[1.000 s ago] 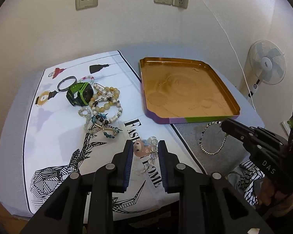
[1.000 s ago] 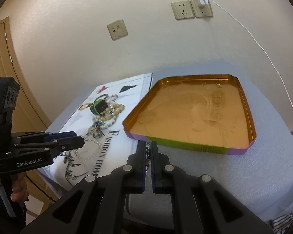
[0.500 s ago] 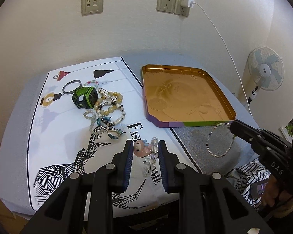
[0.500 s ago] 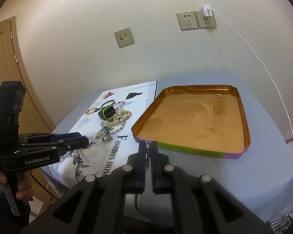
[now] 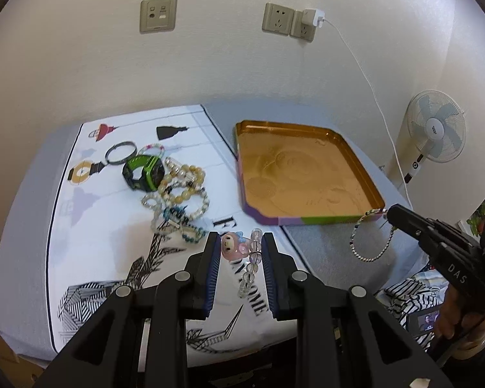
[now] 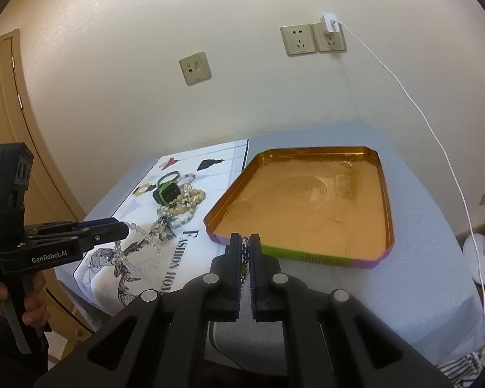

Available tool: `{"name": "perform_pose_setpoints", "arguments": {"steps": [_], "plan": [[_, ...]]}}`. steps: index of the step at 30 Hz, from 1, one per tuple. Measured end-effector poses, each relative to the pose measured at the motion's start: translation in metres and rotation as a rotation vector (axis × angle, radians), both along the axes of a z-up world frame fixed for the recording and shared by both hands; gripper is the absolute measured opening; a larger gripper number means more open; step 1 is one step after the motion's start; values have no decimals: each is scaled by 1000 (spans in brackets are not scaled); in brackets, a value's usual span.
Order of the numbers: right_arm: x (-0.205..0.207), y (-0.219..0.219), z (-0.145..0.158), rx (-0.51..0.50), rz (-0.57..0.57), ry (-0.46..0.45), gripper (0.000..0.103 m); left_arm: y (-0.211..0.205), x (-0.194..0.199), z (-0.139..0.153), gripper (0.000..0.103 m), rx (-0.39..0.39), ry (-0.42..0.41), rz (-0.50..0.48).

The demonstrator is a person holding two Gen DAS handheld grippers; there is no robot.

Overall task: Organize jewelry
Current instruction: 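Lower the crystal bracelet into the tray with the left tool while the right tool releases the silver bracelet there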

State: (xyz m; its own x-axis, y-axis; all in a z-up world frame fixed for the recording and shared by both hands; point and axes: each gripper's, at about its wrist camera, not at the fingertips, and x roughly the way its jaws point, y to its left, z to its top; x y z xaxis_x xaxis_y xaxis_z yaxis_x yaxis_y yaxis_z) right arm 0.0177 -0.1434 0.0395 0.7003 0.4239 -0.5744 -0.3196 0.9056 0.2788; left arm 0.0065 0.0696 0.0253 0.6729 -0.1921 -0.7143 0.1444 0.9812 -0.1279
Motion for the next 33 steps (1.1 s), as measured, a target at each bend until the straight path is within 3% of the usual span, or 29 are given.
{"name": "perform_pose_setpoints", "arguments": {"steps": [18, 31, 33], "plan": [[58, -23, 1, -2, -69, -15, 5, -51, 73, 18, 22, -50, -27, -107], [129, -42, -40, -65, -146, 53, 5, -85, 155, -36, 23, -45, 105, -134], [136, -49, -47, -79, -177, 83, 7, -88, 162, -42, 36, -85, 137, -169]]}}
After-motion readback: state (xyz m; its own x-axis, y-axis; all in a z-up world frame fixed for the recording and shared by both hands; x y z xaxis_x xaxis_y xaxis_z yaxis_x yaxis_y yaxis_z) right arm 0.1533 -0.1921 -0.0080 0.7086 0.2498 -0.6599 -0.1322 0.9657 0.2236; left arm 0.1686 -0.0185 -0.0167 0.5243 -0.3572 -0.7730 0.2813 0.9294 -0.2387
